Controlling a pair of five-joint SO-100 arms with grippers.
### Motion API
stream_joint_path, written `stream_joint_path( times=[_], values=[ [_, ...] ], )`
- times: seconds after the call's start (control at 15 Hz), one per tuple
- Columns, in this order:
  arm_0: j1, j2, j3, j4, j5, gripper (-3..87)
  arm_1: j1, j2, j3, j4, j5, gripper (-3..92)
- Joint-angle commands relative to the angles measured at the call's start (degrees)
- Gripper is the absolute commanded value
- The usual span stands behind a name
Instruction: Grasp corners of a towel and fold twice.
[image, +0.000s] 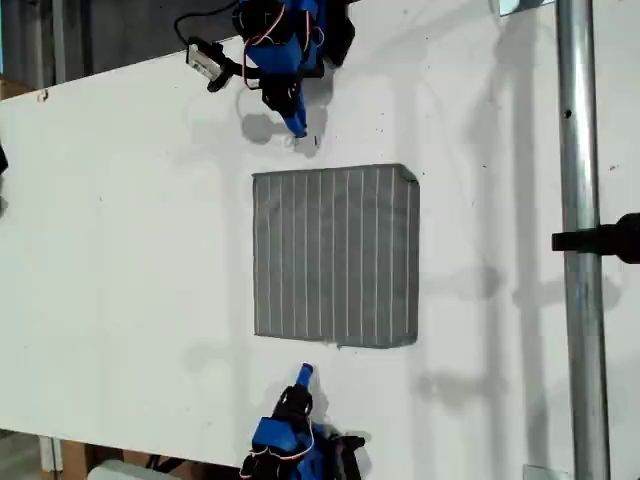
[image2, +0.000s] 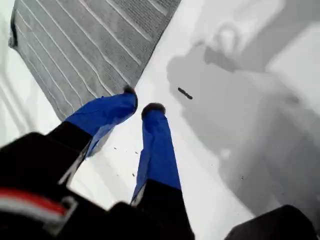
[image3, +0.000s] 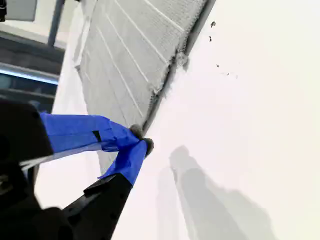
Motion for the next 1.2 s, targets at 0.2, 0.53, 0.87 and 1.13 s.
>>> stream_joint_path(
  times=[0.2, 0.53, 0.87, 1.13],
  values=[
    [-10.28, 0.18, 0.26, -4.22, -24.87, -1.2, 3.87, -0.18, -0.44, 0.09, -2.99, -0.1],
    [-10.28, 0.18, 0.26, -4.22, -24.96, -1.2, 0.35, -0.18, -3.69, -2.81, -8.00, -0.2],
    [-10.46, 0.18, 0.26, -4.22, -25.22, -1.2, -8.70, -12.57, -15.64, -10.55, -10.81, -0.2],
    [-10.72, 0.18, 0.26, -4.22, -25.40, -1.1, -16.79, -42.89, -35.68, -15.12, -15.38, 0.2]
  ],
)
